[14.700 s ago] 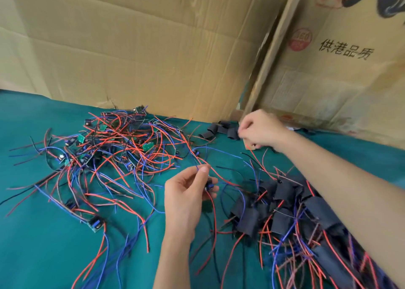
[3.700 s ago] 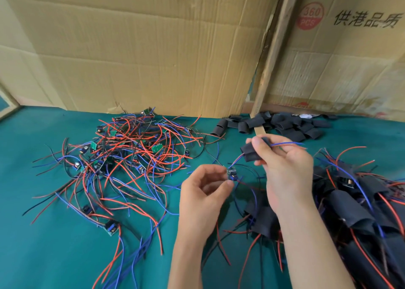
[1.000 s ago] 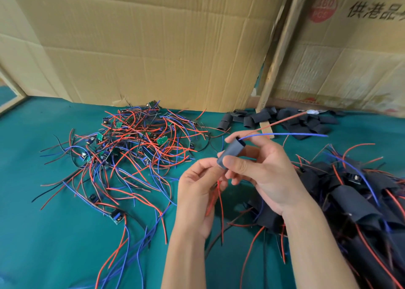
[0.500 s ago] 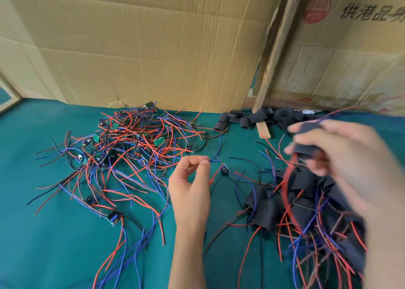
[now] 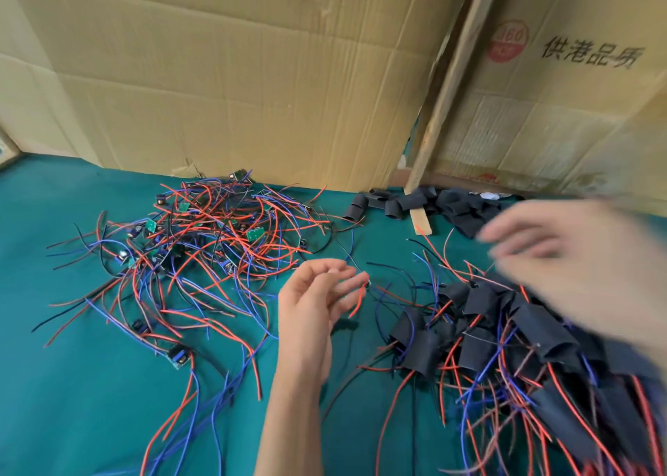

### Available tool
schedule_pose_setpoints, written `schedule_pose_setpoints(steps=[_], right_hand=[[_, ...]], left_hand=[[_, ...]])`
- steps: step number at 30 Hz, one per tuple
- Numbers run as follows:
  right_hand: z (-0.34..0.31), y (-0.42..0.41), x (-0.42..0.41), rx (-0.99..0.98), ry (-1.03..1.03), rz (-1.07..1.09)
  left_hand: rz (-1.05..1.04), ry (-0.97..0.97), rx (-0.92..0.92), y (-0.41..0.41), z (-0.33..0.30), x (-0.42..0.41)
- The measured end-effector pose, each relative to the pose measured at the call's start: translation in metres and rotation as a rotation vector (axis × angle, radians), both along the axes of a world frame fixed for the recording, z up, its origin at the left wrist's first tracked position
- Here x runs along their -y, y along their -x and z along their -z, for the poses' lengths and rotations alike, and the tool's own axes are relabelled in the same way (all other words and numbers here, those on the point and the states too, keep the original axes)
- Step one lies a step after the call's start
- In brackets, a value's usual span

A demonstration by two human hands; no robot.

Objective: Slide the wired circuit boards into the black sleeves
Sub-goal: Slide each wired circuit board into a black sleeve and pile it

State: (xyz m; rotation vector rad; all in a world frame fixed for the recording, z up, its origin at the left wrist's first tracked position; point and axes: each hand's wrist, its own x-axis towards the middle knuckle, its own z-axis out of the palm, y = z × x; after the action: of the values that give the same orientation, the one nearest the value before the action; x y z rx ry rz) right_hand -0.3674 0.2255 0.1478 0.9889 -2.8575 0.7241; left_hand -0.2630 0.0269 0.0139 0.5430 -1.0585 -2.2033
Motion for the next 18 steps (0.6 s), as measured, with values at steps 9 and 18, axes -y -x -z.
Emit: schedule_pose_setpoints(steps=[9, 18], right_hand=[[0.102, -0.005, 0.127, 0.068, -0.169, -0.147], [0.061, 0.006, 0.109, 0.696, 0.676, -0.155]], left_hand=[[-0.097, -0.113, -0.036, 0.001, -0.002, 0.001], [0.084, -0.050, -0.056, -0.001, -0.002, -0.002]])
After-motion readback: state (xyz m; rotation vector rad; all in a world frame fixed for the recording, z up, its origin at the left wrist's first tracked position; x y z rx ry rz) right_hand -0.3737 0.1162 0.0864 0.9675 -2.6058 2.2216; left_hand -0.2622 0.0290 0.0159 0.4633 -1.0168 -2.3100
